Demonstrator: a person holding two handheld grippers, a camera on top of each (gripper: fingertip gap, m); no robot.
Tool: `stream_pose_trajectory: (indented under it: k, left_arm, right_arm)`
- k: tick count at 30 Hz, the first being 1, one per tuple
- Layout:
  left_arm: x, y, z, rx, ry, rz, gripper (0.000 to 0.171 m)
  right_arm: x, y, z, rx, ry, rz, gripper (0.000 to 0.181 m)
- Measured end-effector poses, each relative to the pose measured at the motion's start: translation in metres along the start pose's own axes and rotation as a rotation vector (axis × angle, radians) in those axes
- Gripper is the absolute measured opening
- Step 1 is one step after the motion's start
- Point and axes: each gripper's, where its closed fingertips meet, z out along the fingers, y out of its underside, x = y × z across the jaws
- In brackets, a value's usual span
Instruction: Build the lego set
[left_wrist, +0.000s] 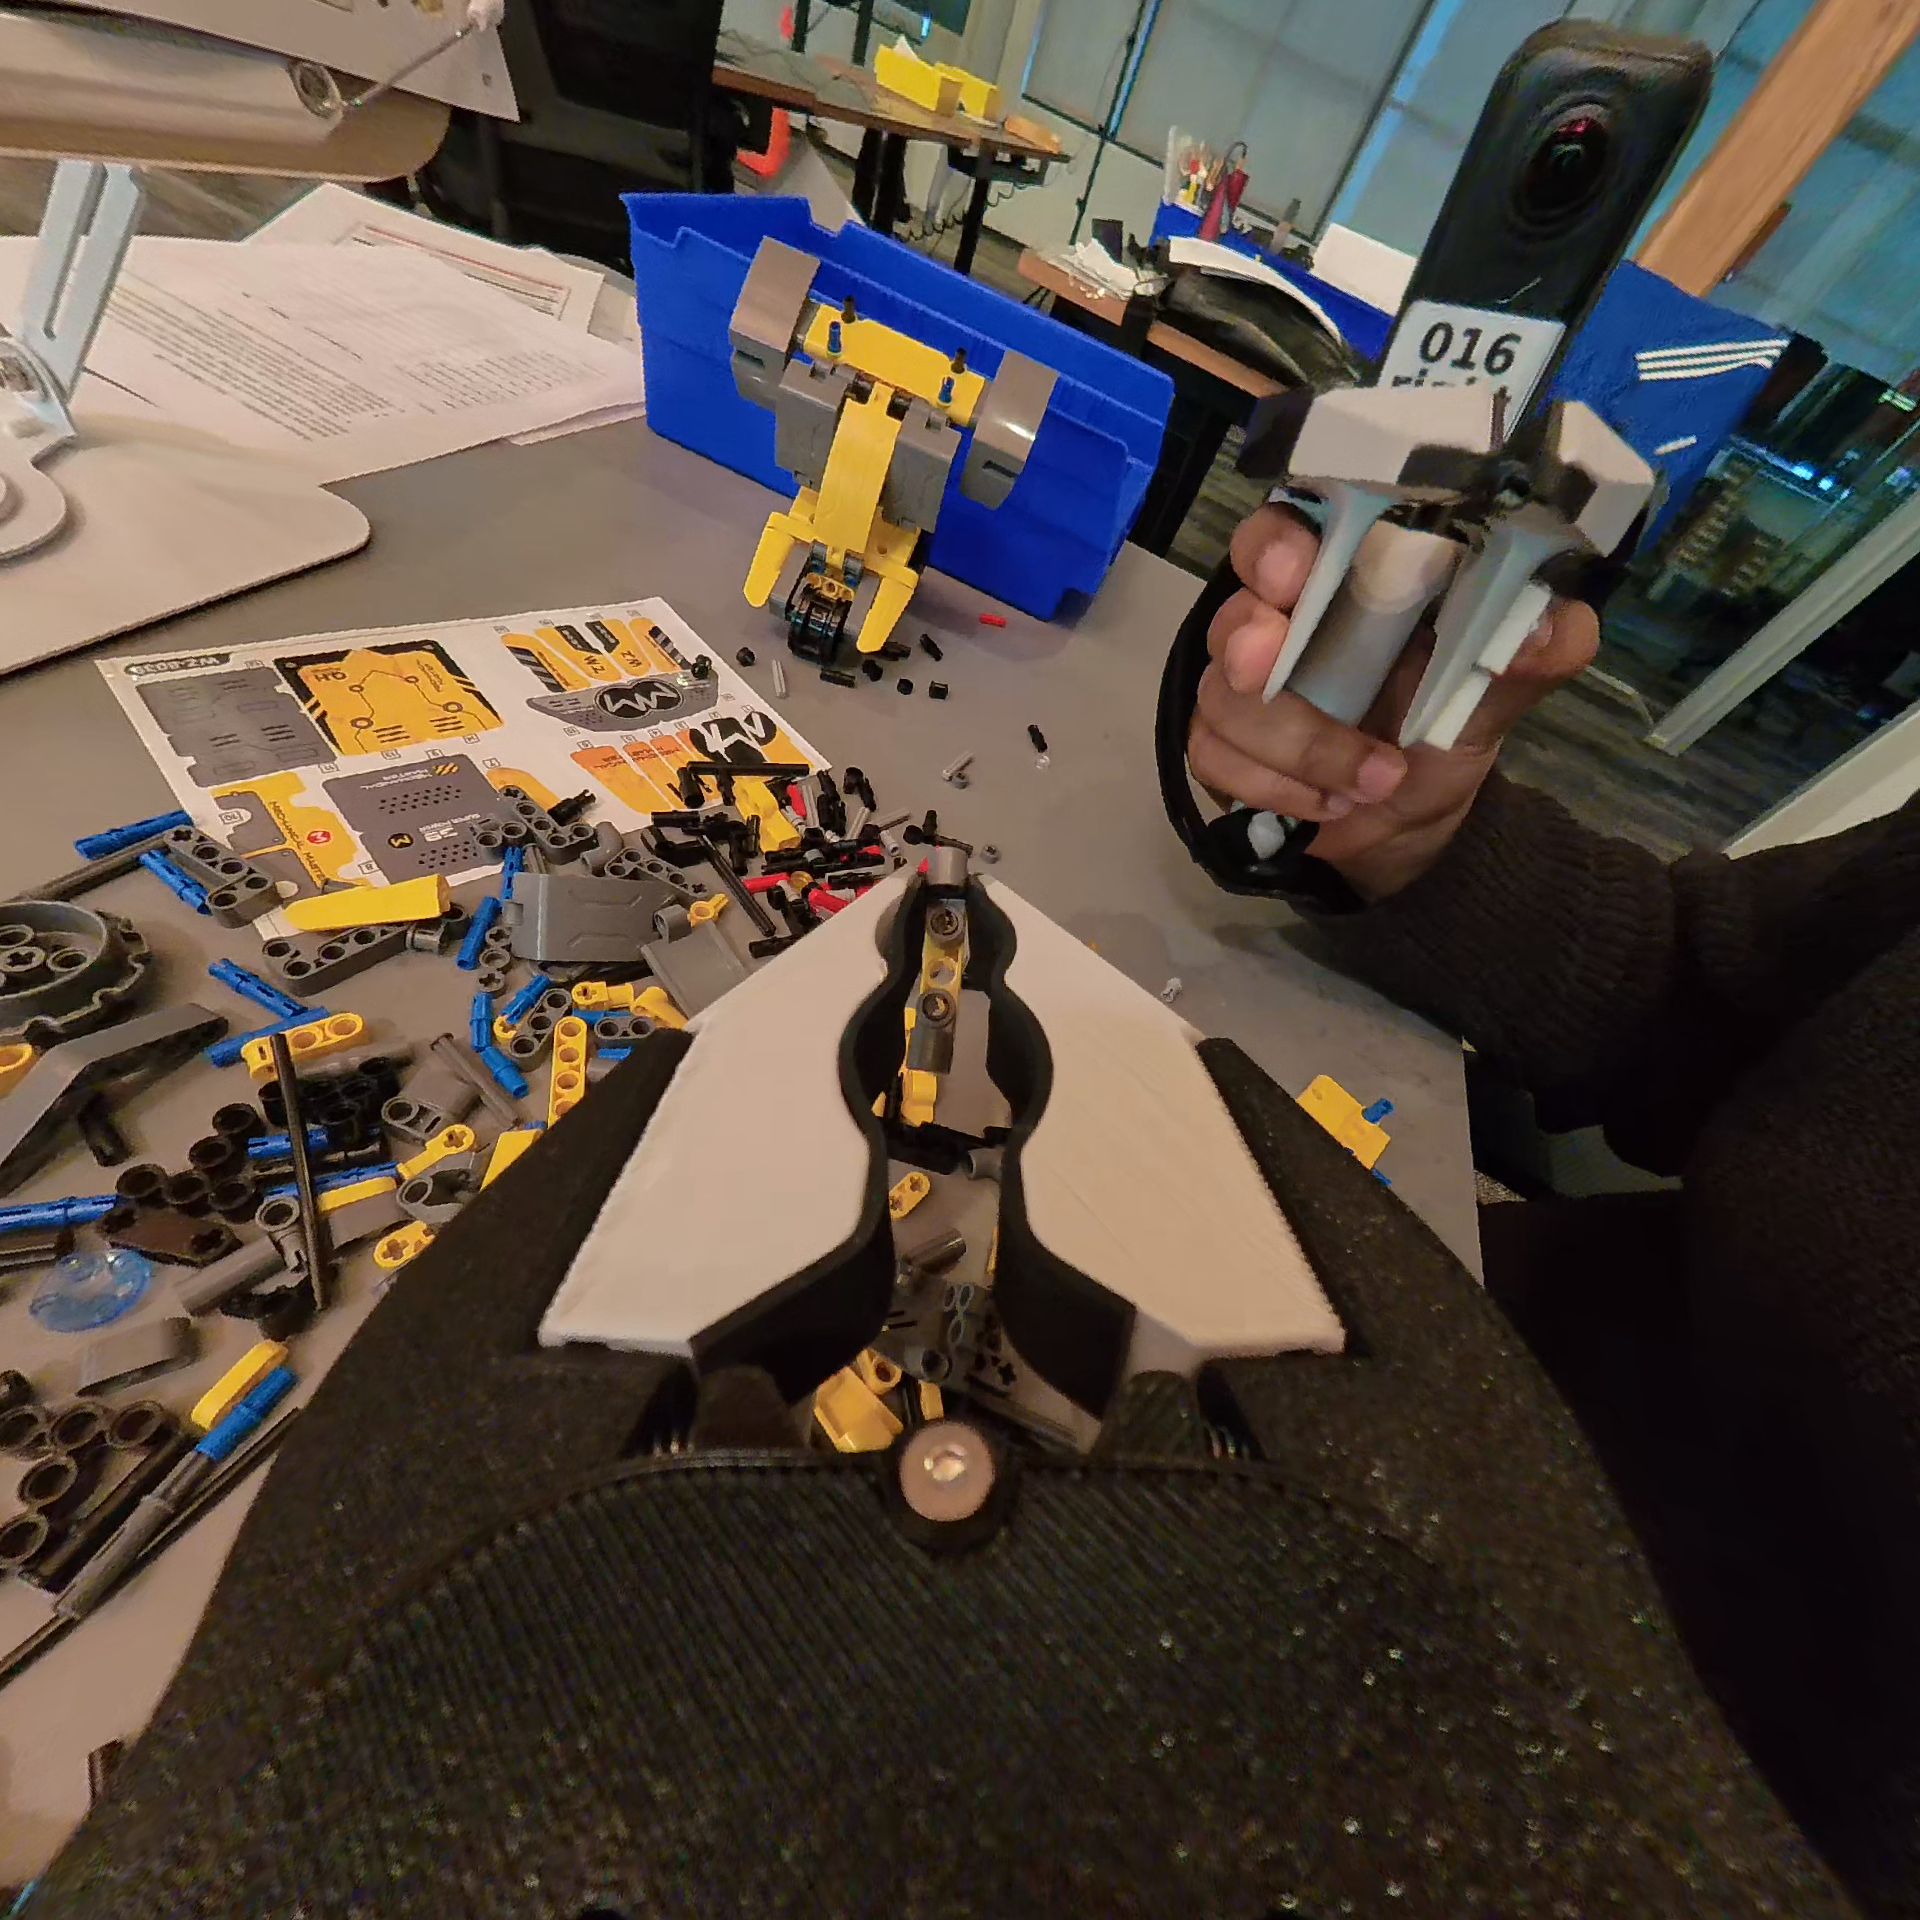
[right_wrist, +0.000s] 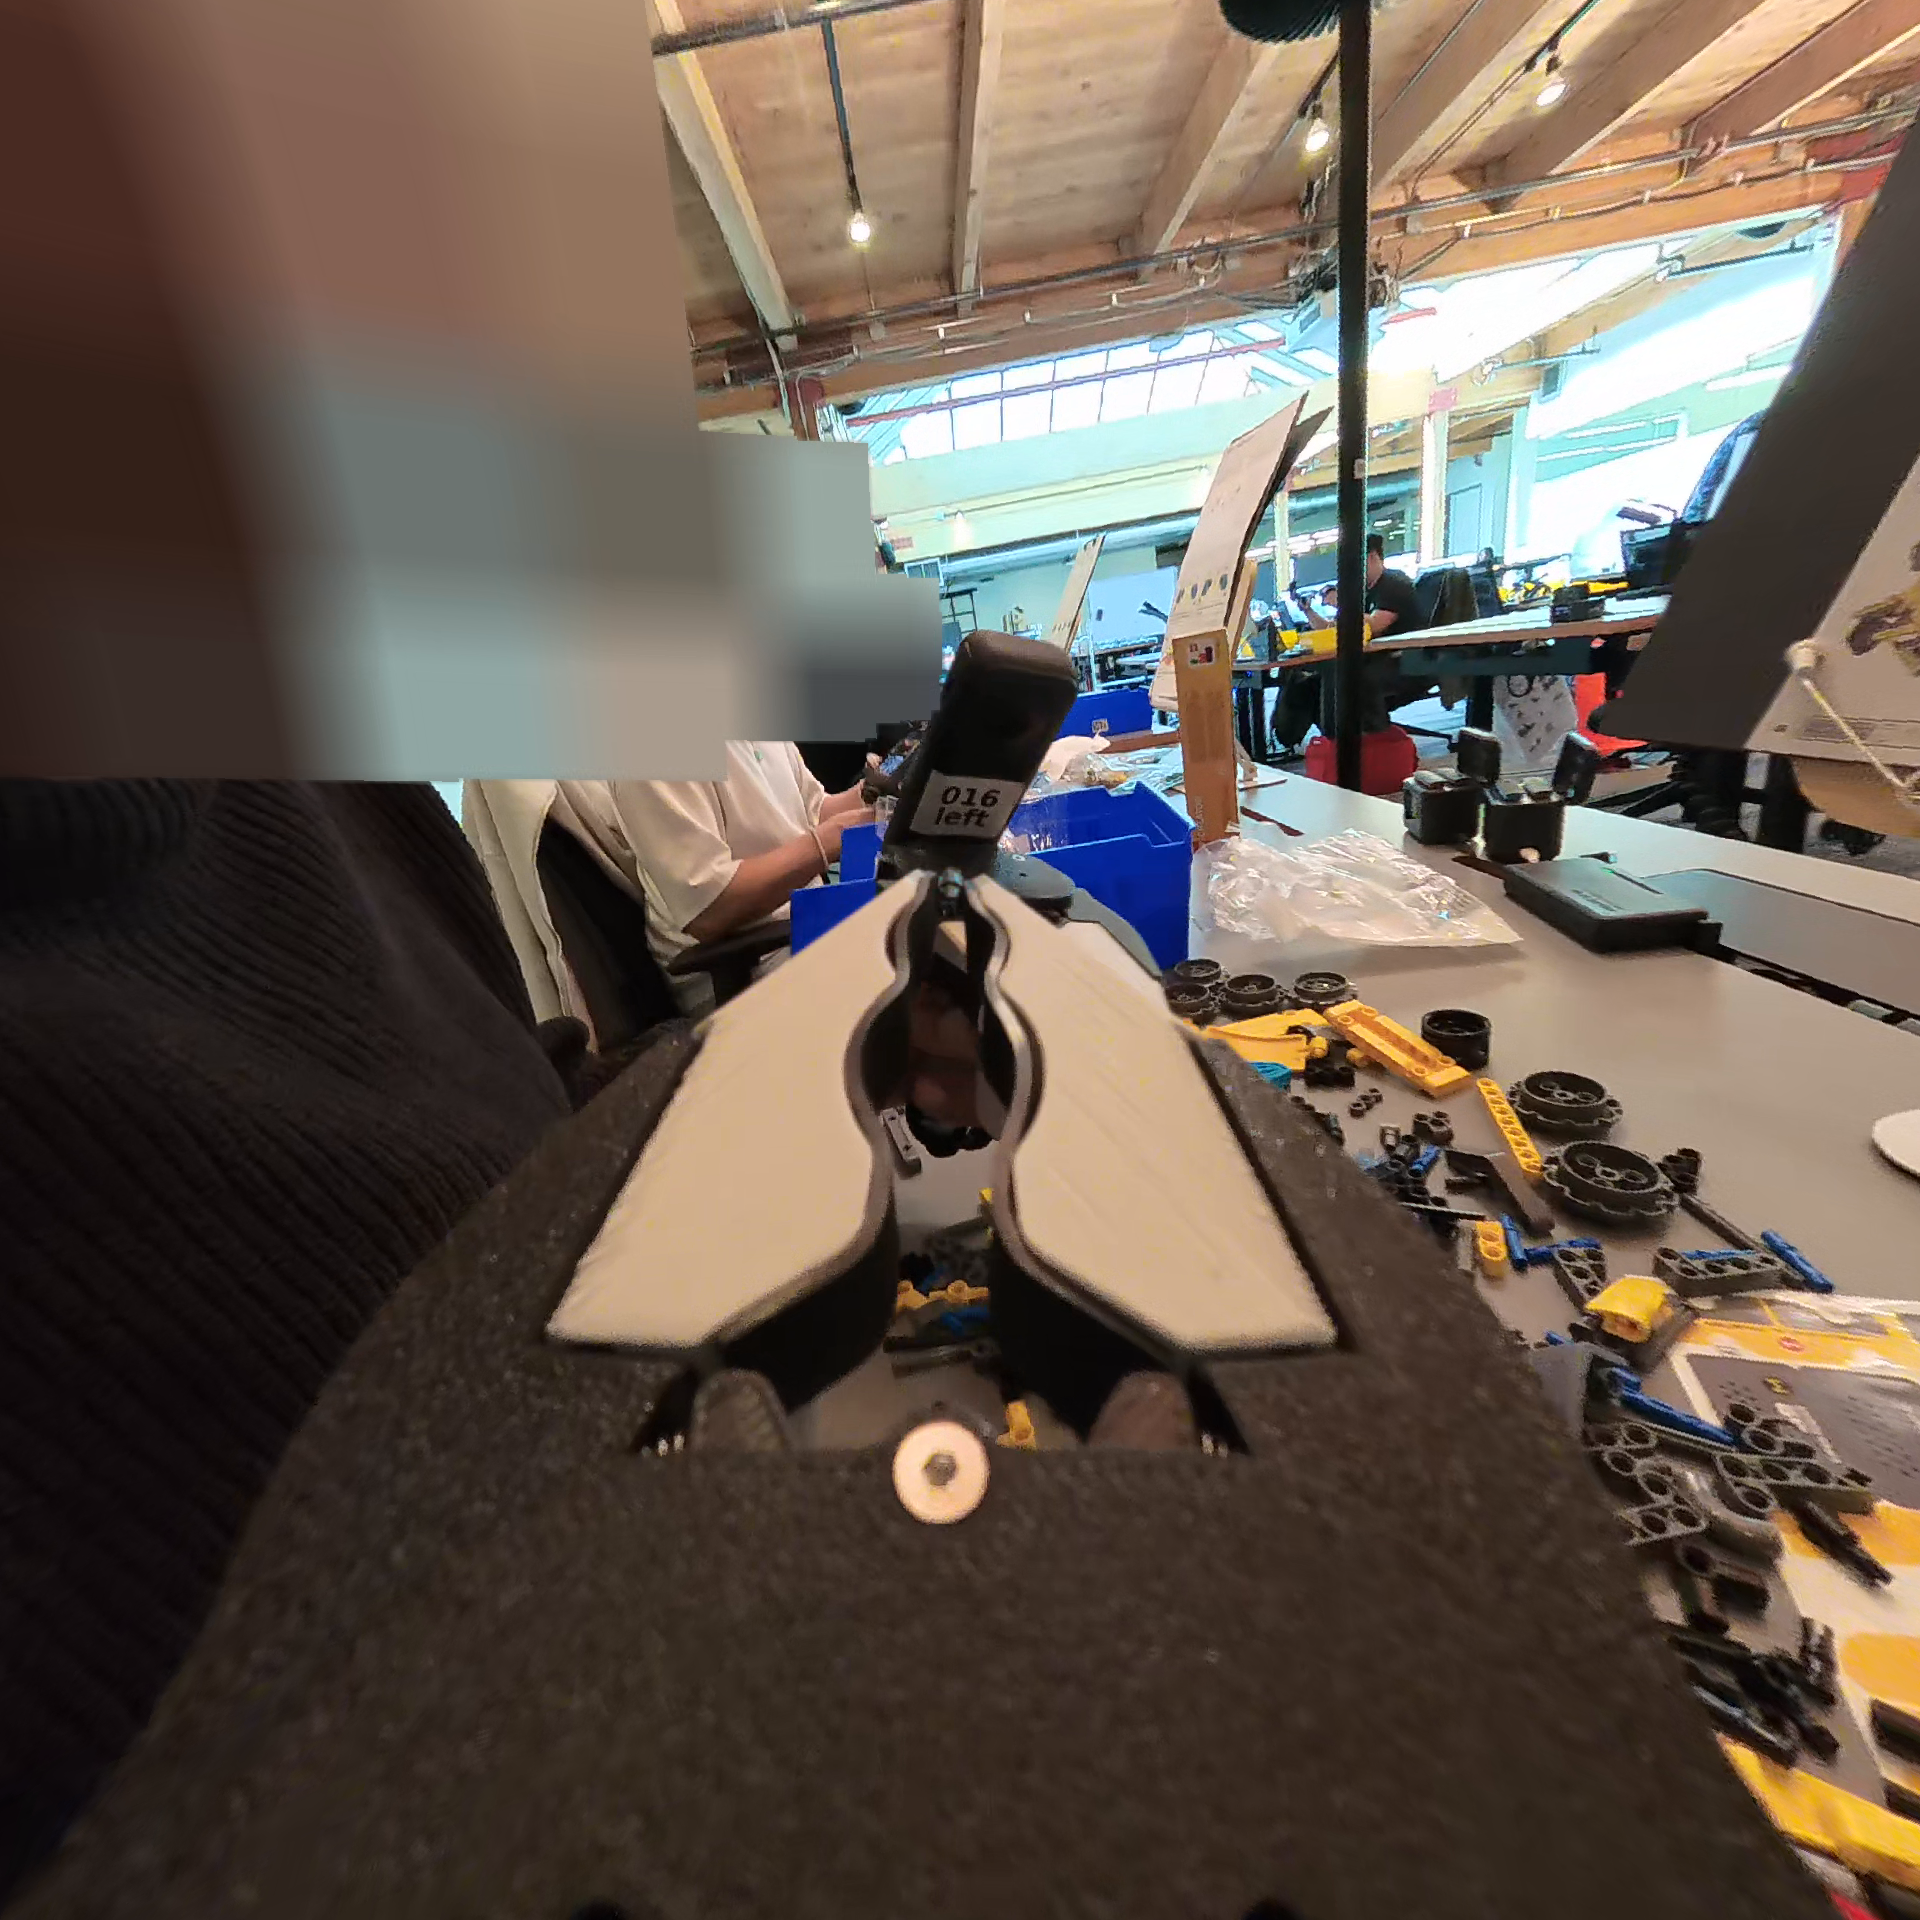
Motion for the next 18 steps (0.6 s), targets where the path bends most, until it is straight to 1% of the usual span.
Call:
stream_pose_trajectory:
  k: [1, 9, 11, 15, 18]
  left_arm:
    - [0.0001, -0.0002, 0.0, 0.001, 0.001, 0.0, 0.004]
    - [0.0006, 0.0004, 0.0001, -0.002, 0.005, -0.002, 0.004]
    - [0.0026, 0.0014, 0.0008, -0.008, 0.021, -0.009, 0.004]
    - [0.0033, 0.0025, 0.0015, -0.015, 0.022, -0.007, 0.004]
    - [0.003, 0.0024, 0.0015, -0.013, 0.022, -0.008, 0.004]
  right_arm:
    - [-0.0007, 0.0016, 0.0012, -0.007, -0.002, -0.001, 0.006]
    - [-0.0019, 0.004, 0.0031, -0.009, -0.015, 0.021, 0.004]
    - [-0.003, 0.002, 0.0024, 0.003, -0.023, 0.031, 0.006]
    - [-0.0036, -0.0044, -0.0005, 0.042, -0.036, 0.066, 0.003]
    - [-0.0034, -0.0007, 0.001, 0.007, -0.01, 0.025, 0.005]
